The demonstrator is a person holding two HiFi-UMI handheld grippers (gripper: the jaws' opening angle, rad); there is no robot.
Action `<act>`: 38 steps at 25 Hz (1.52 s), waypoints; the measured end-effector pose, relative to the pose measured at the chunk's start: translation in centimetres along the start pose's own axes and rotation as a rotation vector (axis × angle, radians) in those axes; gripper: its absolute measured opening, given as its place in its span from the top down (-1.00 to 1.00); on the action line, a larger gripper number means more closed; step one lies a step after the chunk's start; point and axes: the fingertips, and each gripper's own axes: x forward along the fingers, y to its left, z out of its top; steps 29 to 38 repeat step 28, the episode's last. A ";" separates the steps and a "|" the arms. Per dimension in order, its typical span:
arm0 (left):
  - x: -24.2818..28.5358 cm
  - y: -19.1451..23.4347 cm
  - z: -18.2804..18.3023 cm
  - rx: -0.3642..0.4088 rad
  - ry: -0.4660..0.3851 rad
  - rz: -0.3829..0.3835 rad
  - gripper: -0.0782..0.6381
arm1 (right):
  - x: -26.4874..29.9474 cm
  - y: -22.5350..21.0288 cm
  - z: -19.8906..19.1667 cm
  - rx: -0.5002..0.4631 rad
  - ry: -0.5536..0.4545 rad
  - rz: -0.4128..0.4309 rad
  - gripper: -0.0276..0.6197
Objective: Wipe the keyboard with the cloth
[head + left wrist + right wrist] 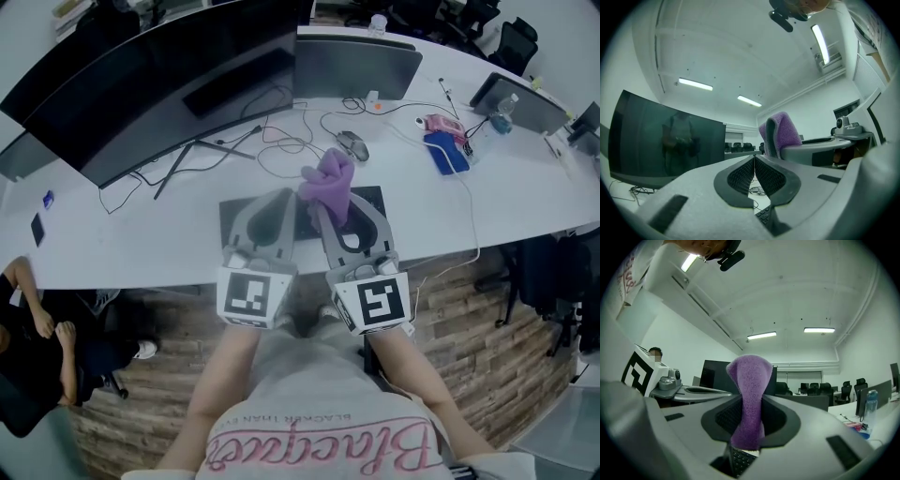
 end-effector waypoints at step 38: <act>3.1 -2.0 0.2 0.055 -0.017 0.077 0.76 | 0.3 -3.7 -1.3 0.006 0.005 0.073 0.64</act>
